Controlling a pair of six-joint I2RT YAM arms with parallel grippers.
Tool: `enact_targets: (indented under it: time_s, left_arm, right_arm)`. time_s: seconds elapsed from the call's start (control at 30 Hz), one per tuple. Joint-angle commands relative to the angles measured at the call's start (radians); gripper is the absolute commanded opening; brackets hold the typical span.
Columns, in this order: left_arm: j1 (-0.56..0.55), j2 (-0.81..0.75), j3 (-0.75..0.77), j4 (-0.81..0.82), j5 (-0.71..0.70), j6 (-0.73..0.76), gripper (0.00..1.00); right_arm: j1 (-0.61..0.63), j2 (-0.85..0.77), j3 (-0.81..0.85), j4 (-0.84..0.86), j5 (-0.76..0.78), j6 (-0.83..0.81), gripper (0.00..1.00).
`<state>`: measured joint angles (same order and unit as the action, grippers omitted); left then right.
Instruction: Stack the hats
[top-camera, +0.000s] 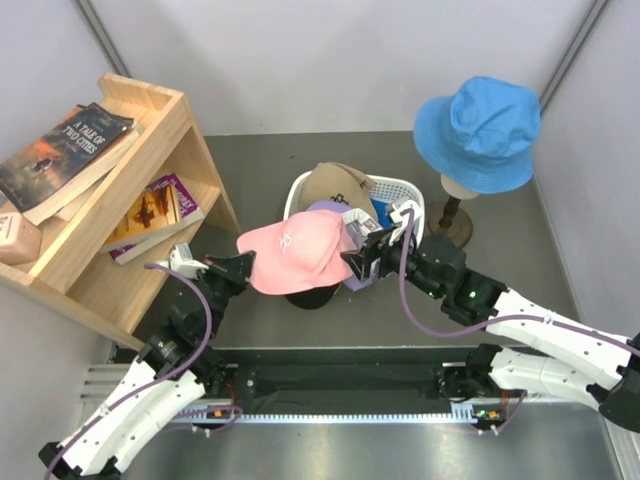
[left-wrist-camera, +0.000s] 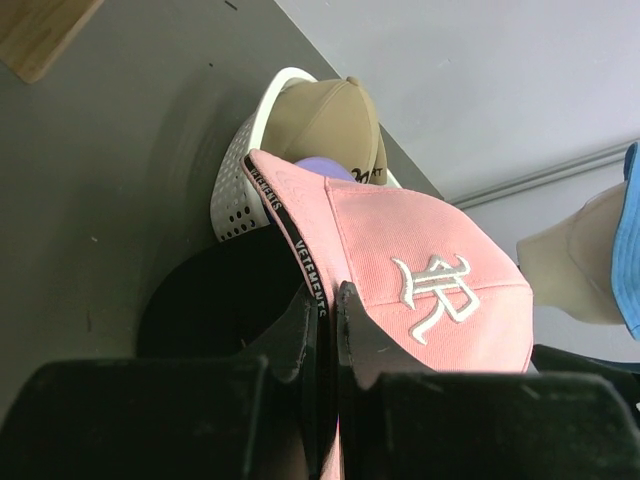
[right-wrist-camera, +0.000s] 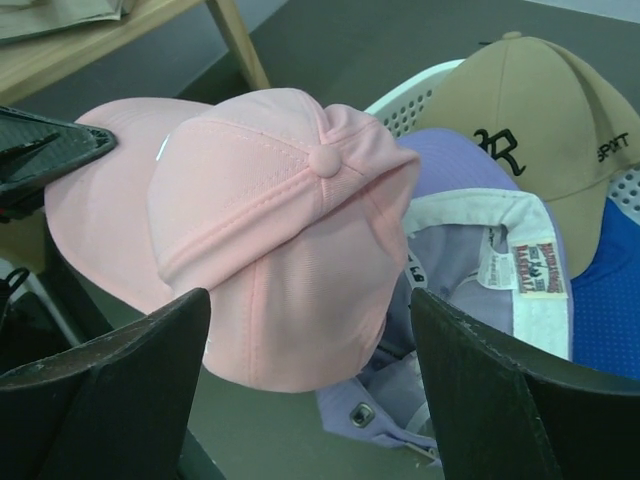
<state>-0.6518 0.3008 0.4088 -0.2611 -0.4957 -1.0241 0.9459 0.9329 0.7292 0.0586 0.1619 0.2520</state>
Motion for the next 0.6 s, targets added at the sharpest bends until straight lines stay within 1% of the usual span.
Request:
enact_targets:
  time_s: [0.0,0.03,0.13,0.17,0.3,0.43,0.5,0.53,0.57]
  left_arm:
    - [0.007,0.024,-0.084,-0.256,-0.086,0.111,0.00]
    - [0.007,0.026,-0.084,-0.256,-0.087,0.110,0.00]
    - [0.007,0.026,-0.082,-0.262,-0.087,0.108,0.00]
    - [0.007,0.024,-0.080,-0.263,-0.089,0.107,0.00]
    - [0.007,0.024,-0.076,-0.271,-0.093,0.104,0.00]
    - [0.007,0.014,-0.076,-0.273,-0.092,0.094,0.00]
    - [0.007,0.012,-0.077,-0.274,-0.090,0.094,0.00]
    - [0.007,0.009,-0.077,-0.280,-0.092,0.094,0.00]
    - [0.007,0.009,-0.077,-0.282,-0.089,0.094,0.00]
  right_arm:
    - [0.007,0.017,-0.013,0.080,-0.070,0.015,0.78]
    - [0.010,0.038,-0.016,0.081,-0.073,0.023,0.75]
    - [0.040,0.072,-0.013,0.080,-0.052,0.036,0.72]
    - [0.050,0.078,-0.005,0.070,-0.030,0.042,0.72]
    - [0.125,0.107,0.027,0.001,0.135,0.066,0.73]
    - [0.168,0.130,0.024,-0.008,0.191,0.113,0.71]
    - [0.175,0.142,0.013,-0.002,0.195,0.125,0.68]
    - [0.175,0.158,0.012,0.009,0.195,0.128,0.63]
    - [0.179,0.165,0.009,0.017,0.194,0.130,0.61]
